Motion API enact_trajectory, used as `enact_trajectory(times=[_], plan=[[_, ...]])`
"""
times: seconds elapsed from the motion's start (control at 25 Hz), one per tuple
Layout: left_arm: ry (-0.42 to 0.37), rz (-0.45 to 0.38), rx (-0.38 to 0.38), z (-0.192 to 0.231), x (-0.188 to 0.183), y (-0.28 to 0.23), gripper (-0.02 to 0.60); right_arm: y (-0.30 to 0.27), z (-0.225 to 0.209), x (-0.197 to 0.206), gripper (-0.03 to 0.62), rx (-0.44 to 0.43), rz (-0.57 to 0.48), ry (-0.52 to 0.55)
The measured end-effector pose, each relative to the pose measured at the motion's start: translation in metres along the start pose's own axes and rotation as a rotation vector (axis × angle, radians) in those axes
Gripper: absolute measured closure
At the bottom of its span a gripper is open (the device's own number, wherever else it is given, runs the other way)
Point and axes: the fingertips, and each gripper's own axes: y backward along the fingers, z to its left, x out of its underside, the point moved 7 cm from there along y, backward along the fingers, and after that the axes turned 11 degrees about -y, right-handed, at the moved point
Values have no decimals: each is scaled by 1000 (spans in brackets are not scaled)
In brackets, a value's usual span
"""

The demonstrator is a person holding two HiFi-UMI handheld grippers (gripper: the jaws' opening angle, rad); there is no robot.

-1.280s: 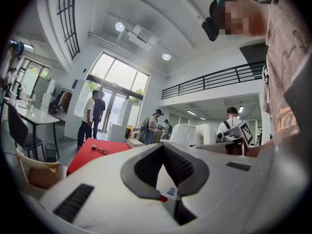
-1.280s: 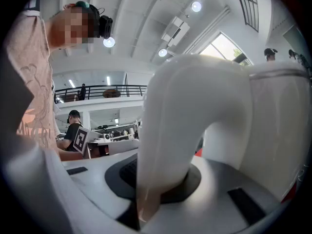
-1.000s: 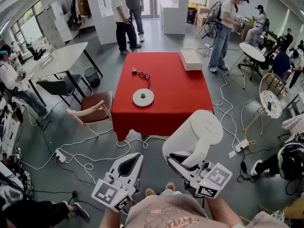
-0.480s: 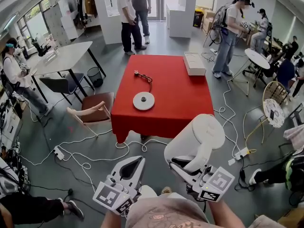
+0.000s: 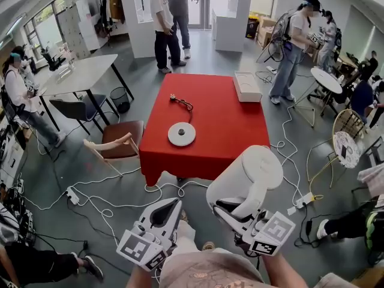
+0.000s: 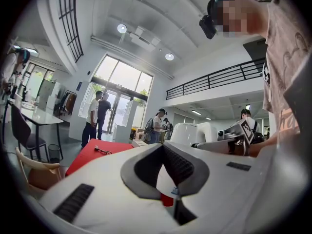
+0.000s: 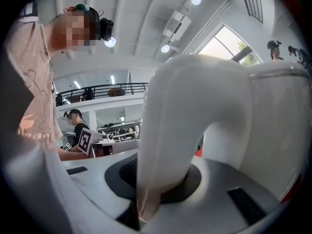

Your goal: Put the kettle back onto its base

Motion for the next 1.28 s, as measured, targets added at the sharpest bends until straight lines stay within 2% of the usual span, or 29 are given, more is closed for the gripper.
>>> enact_trajectory(times=[0.56,0.96,1.28], plan=[[4,10,29,61,5,-45,583,-49,-46,-25,522,13,-22,-18],[-10,4,57,140,1,-97,583,-103,-92,-58,522,32,-37,-3],[-9,7,111,194,0,-126,583,-147,-120,-76,522,63,-48,-22]])
